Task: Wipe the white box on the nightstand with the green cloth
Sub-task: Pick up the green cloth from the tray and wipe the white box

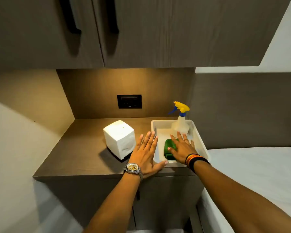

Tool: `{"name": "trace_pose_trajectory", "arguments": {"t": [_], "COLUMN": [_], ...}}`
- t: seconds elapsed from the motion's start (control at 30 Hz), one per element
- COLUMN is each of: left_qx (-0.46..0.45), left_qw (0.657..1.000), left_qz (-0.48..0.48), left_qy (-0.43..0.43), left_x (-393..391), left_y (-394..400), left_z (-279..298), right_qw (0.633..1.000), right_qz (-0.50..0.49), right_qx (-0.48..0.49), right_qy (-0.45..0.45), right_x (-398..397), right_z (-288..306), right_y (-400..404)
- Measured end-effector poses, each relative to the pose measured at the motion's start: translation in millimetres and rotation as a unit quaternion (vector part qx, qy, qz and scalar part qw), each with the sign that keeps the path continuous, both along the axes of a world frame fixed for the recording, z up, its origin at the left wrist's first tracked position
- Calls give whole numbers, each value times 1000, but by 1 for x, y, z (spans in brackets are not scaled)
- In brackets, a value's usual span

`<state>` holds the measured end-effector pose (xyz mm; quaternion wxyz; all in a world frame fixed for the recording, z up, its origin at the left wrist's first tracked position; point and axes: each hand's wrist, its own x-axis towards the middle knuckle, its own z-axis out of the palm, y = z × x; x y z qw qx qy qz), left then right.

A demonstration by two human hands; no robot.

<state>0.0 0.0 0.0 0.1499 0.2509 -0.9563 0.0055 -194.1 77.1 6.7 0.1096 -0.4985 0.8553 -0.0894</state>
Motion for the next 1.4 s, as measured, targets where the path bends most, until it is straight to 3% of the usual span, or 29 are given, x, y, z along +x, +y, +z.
{"name": "trace_pose_trajectory", "arguments": {"t": [0.27,0.4,0.6,0.7,0.8,1.03,1.17,1.4], "left_qx": [37,75,71,53,15,-62,22,115], "left_qw": [991,991,991,994,998,991,969,957], "left_qz": [-23,-25,-46,-61,-62,25,126,213], "left_qy": [-124,-109,-104,-71,-14,115,212,159], "left_x": [-24,-26,-25,-19,-9,40,76,119], "left_y": [-20,-22,-23,-25,-34,-73,-88,-95], "left_z": [-33,-38,-36,-25,1,54,44,-17], "right_qw": [991,991,992,986,953,944,940,956], "right_qz": [21,12,-41,-83,-108,-19,67,158], "right_qx": [122,116,53,-50,-169,-242,-265,-172], "right_qy": [-46,-60,-106,-137,-228,-224,-205,-178], "right_x": [-17,-16,-12,-11,-1,52,98,152], "right_z": [-33,-37,-32,-25,-1,87,126,100], "right_y": [-45,-50,-53,-47,-42,-90,-114,-117]}}
